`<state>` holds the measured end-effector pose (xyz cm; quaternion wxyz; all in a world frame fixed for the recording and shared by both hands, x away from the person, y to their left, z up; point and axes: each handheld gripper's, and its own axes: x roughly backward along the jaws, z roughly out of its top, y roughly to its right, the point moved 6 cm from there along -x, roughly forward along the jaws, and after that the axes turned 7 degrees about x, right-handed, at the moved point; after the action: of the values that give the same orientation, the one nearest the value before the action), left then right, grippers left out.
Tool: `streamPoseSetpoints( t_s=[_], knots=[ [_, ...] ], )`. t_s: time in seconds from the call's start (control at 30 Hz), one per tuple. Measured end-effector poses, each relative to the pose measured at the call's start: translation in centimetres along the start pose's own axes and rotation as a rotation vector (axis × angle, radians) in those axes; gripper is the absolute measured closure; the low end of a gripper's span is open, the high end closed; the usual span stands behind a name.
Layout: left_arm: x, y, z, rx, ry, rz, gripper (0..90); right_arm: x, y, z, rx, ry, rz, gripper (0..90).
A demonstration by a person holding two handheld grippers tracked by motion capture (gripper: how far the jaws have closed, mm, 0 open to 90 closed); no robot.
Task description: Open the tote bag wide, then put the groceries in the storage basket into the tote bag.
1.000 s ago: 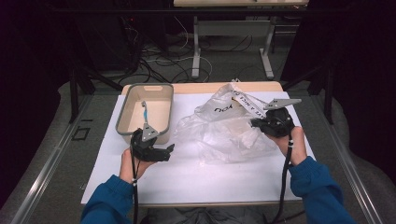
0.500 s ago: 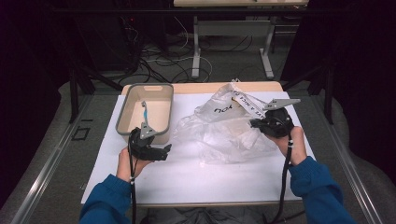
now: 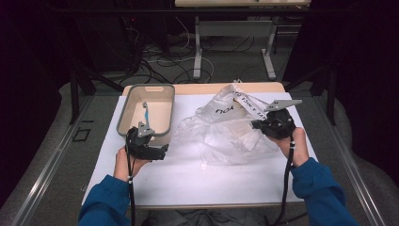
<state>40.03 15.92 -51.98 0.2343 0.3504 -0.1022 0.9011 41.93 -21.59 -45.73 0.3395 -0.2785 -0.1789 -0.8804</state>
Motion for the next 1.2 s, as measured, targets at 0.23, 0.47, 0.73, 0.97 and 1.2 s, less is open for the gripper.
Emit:
streamPoseSetpoints(
  t_s=[0.23, 0.47, 0.73, 0.97, 1.2],
  knots=[
    [0.0, -0.6, 0.3, 0.015, 0.016, 0.024, 6.0, -0.1, 0.0, 0.1, 0.001, 0.001, 0.004, 90.0],
    [-0.3, -1.9, 0.8, 0.046, 0.006, 0.056, 6.0, -0.1, 0.0, 0.1, 0.001, 0.004, -0.004, 90.0],
    [-1.0, -3.9, 2.0, 0.105, 0.007, 0.086, 6.0, -0.1, -0.1, 0.0, 0.005, 0.001, 0.003, 90.0],
    [-1.9, -6.1, 3.1, 0.163, -0.009, 0.134, 6.1, -0.1, 0.0, 0.1, -0.003, -0.004, -0.004, 90.0],
    [-2.6, -7.5, 4.4, 0.177, -0.031, 0.182, 6.0, 0.0, 0.0, 0.2, -0.001, 0.005, -0.003, 90.0]
  ],
)
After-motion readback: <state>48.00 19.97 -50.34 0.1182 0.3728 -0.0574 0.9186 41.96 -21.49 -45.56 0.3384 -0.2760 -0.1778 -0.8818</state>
